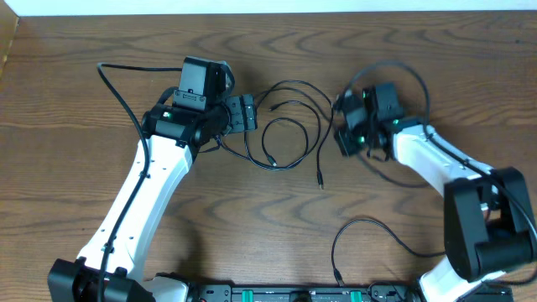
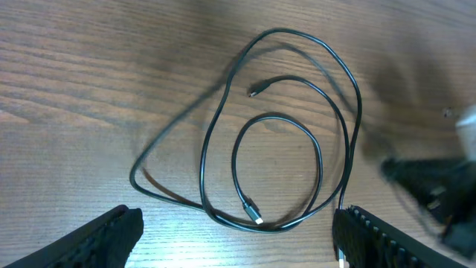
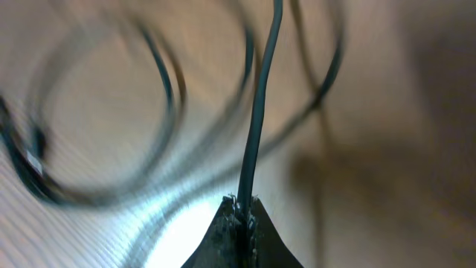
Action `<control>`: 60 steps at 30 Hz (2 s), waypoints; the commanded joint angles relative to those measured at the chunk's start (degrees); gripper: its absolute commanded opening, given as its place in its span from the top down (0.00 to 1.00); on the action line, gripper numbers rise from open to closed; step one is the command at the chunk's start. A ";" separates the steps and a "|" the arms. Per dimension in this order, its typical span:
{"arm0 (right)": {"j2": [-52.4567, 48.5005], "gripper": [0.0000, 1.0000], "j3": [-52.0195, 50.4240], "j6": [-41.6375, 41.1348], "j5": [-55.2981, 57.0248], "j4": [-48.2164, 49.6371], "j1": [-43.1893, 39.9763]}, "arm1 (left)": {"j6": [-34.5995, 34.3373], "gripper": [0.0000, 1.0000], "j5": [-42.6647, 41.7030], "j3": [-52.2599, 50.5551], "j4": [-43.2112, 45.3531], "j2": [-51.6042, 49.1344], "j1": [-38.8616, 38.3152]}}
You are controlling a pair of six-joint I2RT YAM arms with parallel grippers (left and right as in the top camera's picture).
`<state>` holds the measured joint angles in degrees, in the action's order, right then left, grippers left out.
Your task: Untangle cables
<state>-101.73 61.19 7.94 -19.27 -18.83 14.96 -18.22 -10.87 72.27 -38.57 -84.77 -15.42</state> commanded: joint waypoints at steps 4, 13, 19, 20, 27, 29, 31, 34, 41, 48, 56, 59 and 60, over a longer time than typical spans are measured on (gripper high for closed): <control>11.06 0.99 19.19 -3.56 1.86 0.59 0.02 | -0.11 0.13 -0.48 1.07 -0.02 -0.20 0.09; 12.76 0.99 41.48 -3.58 12.39 0.68 0.02 | -0.11 0.13 -0.48 1.07 -0.02 -0.20 0.09; 12.76 0.99 51.47 -3.65 16.11 3.72 -1.05 | -0.11 0.13 -0.48 1.07 -0.02 -0.20 0.09; 12.76 0.99 52.68 -4.02 16.15 4.55 -1.29 | -0.11 0.13 -0.48 1.07 -0.02 -0.20 0.09; 12.74 0.99 59.71 -8.81 16.11 11.87 -3.78 | -0.11 0.13 -0.48 1.07 -0.02 -0.20 0.09; 12.74 0.99 61.16 -10.14 15.93 13.68 -4.66 | -0.11 0.13 -0.48 1.07 -0.02 -0.20 0.09; 12.74 0.99 62.23 -10.27 15.91 13.99 -5.07 | -0.11 0.13 -0.48 1.07 -0.02 -0.20 0.09; 12.74 0.99 63.21 -10.27 15.91 13.42 -5.62 | -0.11 0.13 -0.48 1.07 0.00 -0.20 0.09; 12.74 0.99 63.43 -10.25 15.89 12.74 -6.16 | -0.11 0.13 -0.48 1.07 0.00 -0.20 0.09; 12.48 0.99 63.41 -7.63 15.96 6.86 -6.95 | -0.11 0.13 -0.48 1.07 -0.02 -0.20 0.09; 12.48 0.99 63.41 -7.67 15.91 0.46 -7.91 | -0.11 0.13 -0.48 1.07 -0.02 -0.20 0.09; 12.48 0.99 63.41 -7.63 15.91 -0.76 -7.98 | -0.13 0.13 -0.50 1.07 0.24 -0.20 0.09; 12.48 0.99 63.41 -7.63 15.89 -1.20 -8.17 | -0.13 0.13 -0.50 1.07 0.46 -0.20 0.09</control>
<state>-89.19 123.39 -0.38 -3.81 -19.57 7.22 -18.22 -10.87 72.27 -38.50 -84.77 -15.42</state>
